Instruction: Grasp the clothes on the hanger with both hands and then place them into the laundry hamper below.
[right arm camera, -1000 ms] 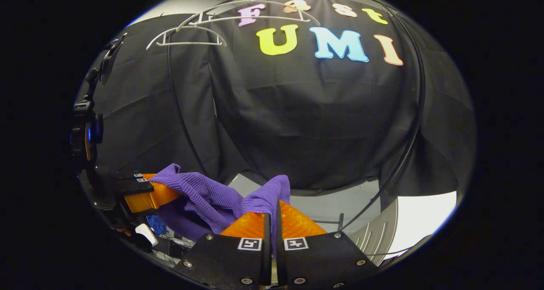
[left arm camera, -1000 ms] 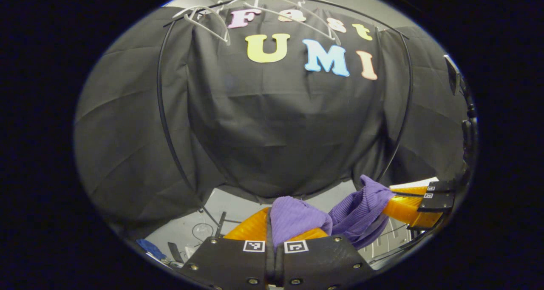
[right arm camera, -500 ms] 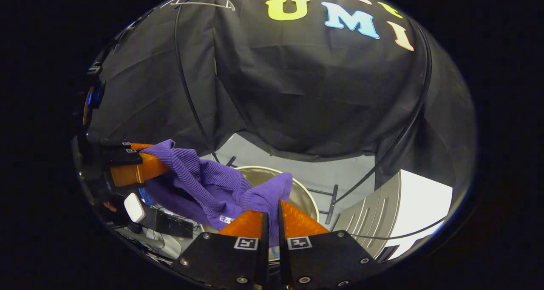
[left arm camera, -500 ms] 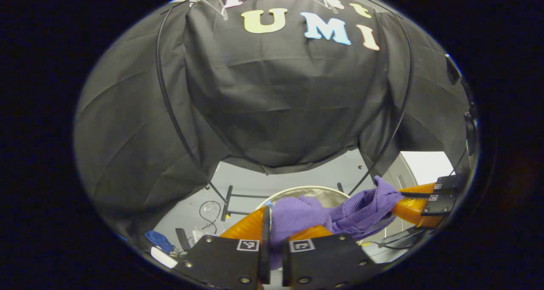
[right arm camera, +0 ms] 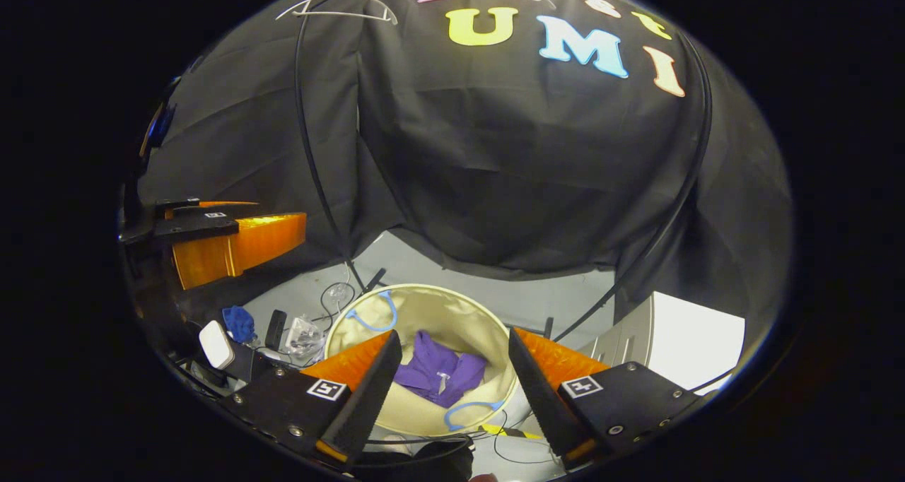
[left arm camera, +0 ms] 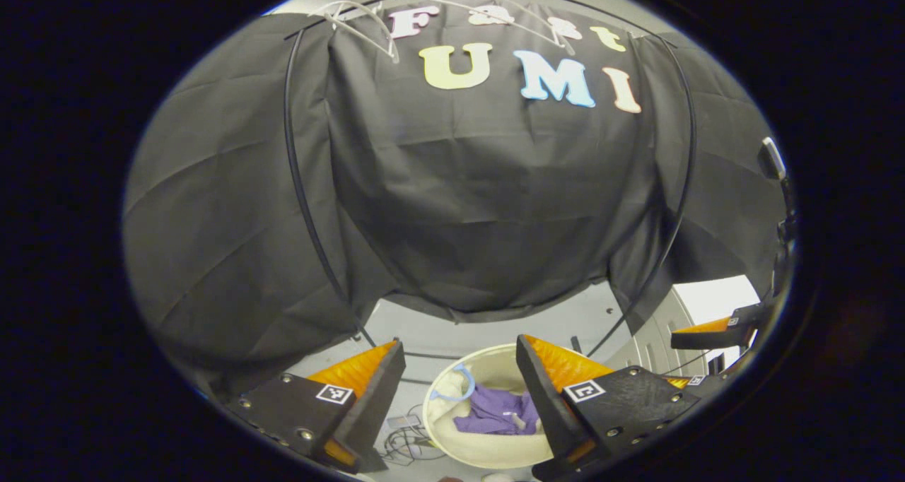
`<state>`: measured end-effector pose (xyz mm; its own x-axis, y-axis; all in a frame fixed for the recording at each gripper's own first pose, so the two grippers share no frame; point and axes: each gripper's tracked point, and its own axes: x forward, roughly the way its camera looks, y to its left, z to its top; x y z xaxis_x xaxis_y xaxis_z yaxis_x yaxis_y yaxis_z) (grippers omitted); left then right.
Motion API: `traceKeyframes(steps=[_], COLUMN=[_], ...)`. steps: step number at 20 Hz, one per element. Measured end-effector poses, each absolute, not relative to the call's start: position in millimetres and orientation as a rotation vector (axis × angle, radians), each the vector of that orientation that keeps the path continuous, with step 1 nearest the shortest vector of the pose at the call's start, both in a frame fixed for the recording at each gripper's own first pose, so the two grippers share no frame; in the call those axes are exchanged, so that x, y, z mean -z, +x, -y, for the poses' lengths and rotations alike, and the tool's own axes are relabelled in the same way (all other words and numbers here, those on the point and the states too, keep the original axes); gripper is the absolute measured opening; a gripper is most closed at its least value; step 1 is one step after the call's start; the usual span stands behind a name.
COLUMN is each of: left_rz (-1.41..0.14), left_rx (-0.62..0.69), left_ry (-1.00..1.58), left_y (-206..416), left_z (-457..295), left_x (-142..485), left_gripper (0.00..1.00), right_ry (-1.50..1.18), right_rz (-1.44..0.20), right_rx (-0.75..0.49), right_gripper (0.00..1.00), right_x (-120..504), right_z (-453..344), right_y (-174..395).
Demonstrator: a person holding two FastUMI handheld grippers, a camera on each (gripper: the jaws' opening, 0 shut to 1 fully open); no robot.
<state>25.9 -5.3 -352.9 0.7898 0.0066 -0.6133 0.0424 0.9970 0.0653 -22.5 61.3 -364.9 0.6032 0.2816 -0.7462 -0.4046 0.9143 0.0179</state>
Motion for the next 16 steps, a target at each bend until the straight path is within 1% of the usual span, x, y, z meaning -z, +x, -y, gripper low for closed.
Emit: traceKeyframes(steps=[3, 6, 8, 9, 10, 12, 16], left_rz=[-0.601, -0.521, -0.468, -0.441, -0.413, -0.362, -0.279], left_rx=[0.020, 0.028, 0.030, 0.031, 0.032, 0.035, 0.057], left_ry=[0.064, 0.057, 0.061, 0.065, 0.069, 0.068, 0.069], left_y=[28.3, 33.1, 35.5, 34.8, 36.8, 37.4, 35.6], left_z=[4.6, 5.3, 6.2, 3.8, 4.5, 4.5, 13.0], left_x=[325.3, 279.8, 246.7, 230.2, 213.3, 183.3, 122.1], left_gripper=[0.92, 0.92, 0.98, 0.85, 0.98, 0.98, 0.98], right_ry=[-0.148, -0.120, -0.101, -0.094, -0.087, -0.075, -0.050], right_rz=[-0.753, -0.669, -0.613, -0.583, -0.549, -0.485, -0.382], right_rx=[-0.370, -0.335, -0.311, -0.300, -0.290, -0.267, -0.183], right_gripper=[0.95, 0.95, 0.94, 0.94, 0.94, 0.93, 0.94], right_x=[335.3, 301.5, 273.4, 258.3, 243.3, 213.9, 153.4], right_z=[-58.1, -56.8, -55.6, -54.1, -53.3, -49.5, -30.6], right_y=[-11.8, -8.0, -4.4, -2.5, -2.1, 2.6, 9.9])
